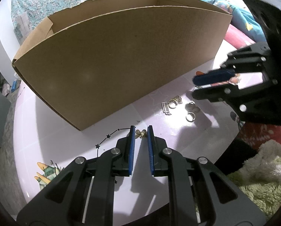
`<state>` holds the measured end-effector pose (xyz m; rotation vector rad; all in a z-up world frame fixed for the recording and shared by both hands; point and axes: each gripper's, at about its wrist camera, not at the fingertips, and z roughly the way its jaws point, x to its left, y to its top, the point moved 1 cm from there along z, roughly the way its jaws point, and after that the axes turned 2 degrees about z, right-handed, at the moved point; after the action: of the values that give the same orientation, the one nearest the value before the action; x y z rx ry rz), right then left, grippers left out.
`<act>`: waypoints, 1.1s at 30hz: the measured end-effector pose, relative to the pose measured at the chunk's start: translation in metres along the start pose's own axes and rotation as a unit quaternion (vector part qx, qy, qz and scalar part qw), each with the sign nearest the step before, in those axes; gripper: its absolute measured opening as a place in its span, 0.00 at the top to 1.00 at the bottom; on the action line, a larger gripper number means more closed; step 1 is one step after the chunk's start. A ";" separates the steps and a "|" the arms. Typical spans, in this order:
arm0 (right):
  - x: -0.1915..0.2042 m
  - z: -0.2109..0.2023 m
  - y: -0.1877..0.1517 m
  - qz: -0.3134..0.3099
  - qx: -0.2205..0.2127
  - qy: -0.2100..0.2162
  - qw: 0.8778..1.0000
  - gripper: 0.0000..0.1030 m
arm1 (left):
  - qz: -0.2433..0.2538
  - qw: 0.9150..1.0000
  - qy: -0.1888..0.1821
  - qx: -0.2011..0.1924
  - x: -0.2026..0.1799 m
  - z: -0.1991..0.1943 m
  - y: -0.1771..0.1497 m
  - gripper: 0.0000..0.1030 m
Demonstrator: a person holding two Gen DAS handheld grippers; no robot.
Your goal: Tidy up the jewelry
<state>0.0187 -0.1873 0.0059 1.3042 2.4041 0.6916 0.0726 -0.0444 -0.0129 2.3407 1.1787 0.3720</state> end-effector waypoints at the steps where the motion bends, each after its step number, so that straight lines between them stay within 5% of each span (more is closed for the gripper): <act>1: 0.000 -0.001 0.002 -0.005 -0.002 0.004 1.000 0.83 | 0.000 1.000 0.001 0.000 0.000 0.000 0.000 0.88; 6: 0.007 0.008 -0.001 -0.020 0.015 -0.002 1.000 0.83 | -0.005 1.000 0.003 -0.001 -0.001 -0.001 -0.001 0.88; 16: 0.009 -0.002 -0.009 0.072 0.037 -0.047 0.996 0.83 | -0.006 1.000 0.002 0.000 0.001 -0.002 -0.001 0.88; 21: 0.008 0.006 0.020 0.083 0.037 -0.033 0.995 0.82 | -0.005 1.000 0.001 -0.001 0.000 -0.001 -0.001 0.88; 33: -0.001 0.004 0.017 0.101 0.058 -0.011 0.993 0.82 | -0.007 1.000 -0.002 -0.004 0.003 -0.003 -0.003 0.88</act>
<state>0.0330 -0.1794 0.0117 1.6104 2.3472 0.5927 0.0711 -0.0394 -0.0119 2.3243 1.1903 0.3652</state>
